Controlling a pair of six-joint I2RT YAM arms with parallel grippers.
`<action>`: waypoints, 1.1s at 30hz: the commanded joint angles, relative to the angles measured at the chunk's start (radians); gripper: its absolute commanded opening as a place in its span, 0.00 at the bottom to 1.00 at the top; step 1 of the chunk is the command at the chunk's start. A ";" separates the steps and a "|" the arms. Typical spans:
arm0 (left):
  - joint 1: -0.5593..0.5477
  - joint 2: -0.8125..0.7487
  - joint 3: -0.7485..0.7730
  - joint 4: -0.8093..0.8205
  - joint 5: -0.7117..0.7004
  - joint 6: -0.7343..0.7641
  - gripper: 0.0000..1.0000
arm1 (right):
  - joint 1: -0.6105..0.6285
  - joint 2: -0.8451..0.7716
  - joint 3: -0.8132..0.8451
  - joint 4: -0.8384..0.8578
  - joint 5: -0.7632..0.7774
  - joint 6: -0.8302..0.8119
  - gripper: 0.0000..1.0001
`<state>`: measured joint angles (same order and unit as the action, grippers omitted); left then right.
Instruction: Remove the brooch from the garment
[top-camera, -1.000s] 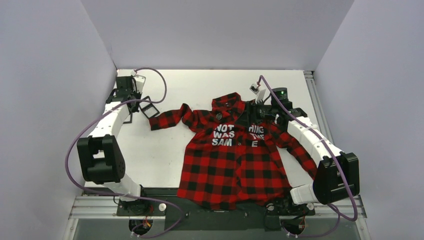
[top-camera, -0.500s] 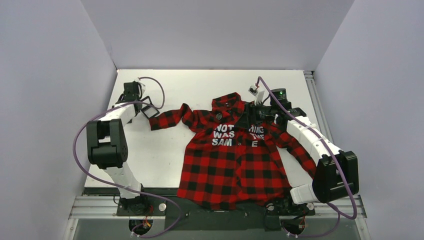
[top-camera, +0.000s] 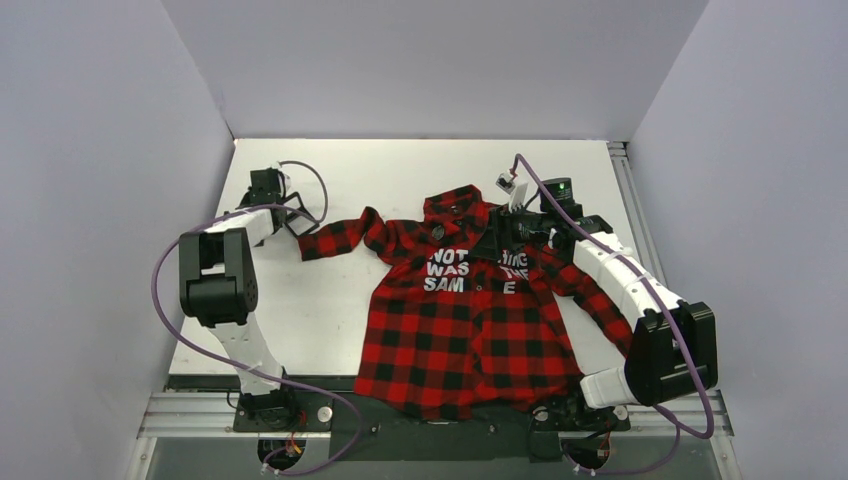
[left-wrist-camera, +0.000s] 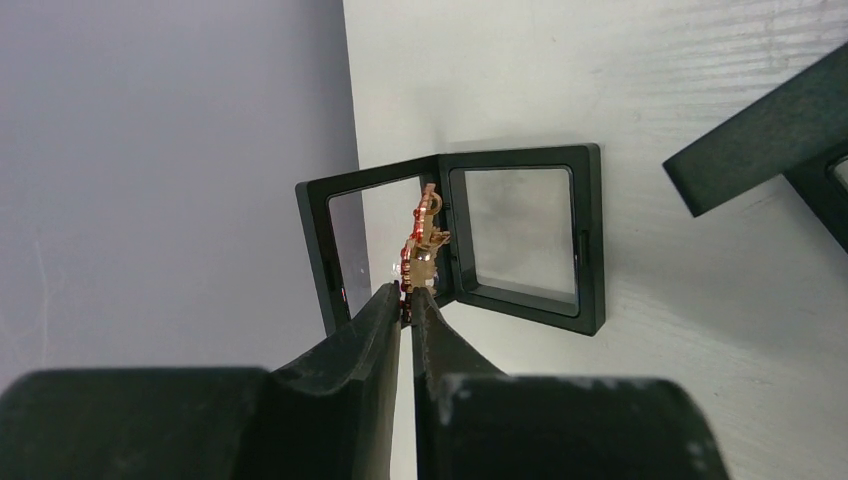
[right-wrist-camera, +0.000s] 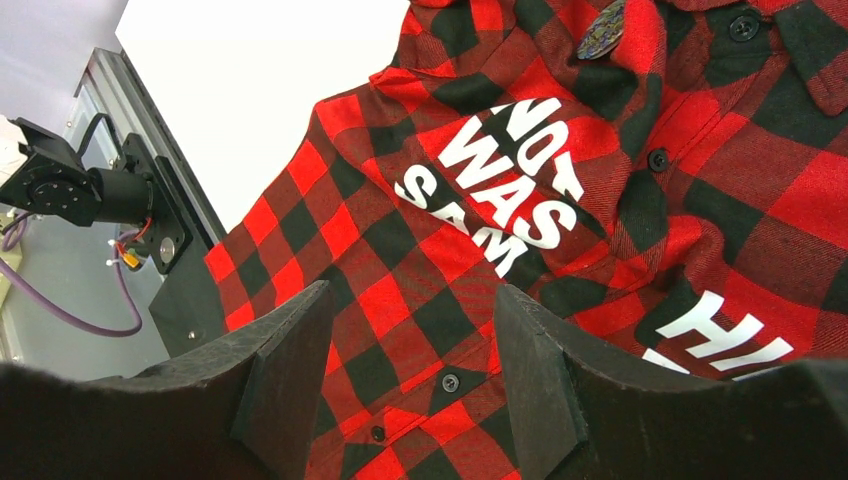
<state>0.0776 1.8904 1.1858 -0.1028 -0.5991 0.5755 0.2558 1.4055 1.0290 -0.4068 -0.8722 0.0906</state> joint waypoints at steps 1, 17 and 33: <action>0.015 0.017 -0.003 0.065 -0.028 0.013 0.06 | -0.006 0.014 0.036 0.012 -0.032 -0.019 0.56; 0.017 0.030 -0.007 0.006 0.013 -0.011 0.13 | -0.007 0.034 0.044 0.004 -0.033 -0.023 0.56; 0.030 0.016 0.111 -0.128 0.148 -0.083 0.32 | -0.007 0.030 0.046 -0.006 -0.042 -0.033 0.56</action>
<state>0.0875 1.9114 1.2091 -0.2047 -0.5026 0.5323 0.2546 1.4422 1.0321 -0.4240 -0.8886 0.0860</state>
